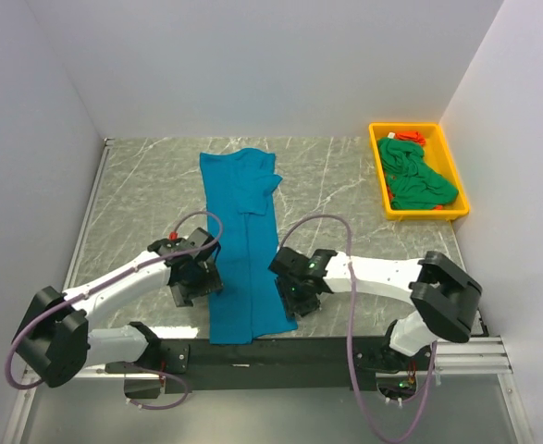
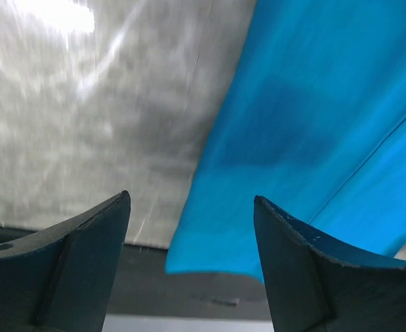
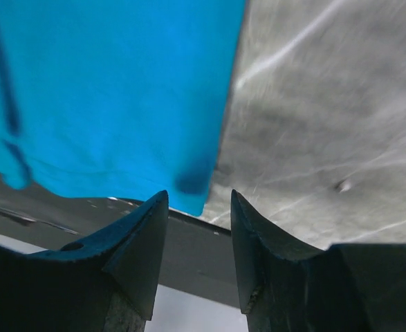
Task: Fold and stack the t-shirts
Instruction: Fold the tshirt
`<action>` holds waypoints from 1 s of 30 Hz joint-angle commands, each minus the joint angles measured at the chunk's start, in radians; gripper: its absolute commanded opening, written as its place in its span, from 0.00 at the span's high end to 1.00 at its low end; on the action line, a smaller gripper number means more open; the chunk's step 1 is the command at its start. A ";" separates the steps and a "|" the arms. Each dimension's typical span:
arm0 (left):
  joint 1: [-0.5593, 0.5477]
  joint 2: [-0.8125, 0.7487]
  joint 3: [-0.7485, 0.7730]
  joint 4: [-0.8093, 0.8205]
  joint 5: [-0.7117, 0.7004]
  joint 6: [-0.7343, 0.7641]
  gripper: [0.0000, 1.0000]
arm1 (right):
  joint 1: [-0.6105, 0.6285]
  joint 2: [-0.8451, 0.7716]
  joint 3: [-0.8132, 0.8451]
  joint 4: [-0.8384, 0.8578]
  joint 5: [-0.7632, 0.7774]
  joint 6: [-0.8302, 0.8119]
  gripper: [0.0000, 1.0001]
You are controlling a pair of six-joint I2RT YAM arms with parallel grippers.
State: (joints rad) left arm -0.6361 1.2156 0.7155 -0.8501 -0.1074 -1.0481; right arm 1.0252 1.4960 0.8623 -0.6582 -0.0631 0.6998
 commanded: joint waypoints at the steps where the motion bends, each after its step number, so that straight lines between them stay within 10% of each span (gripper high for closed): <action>1: -0.037 -0.042 -0.022 -0.079 0.032 -0.075 0.22 | 0.044 0.035 0.038 -0.075 0.013 0.064 0.51; 30: -0.220 0.036 -0.142 0.002 0.189 -0.133 0.25 | 0.078 0.132 0.082 -0.076 -0.001 0.043 0.53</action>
State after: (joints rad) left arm -0.8459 1.2457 0.5797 -0.8734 0.0563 -1.1679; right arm 1.0954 1.6127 0.8989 -0.7269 -0.0910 0.7494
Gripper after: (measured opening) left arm 0.752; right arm 0.469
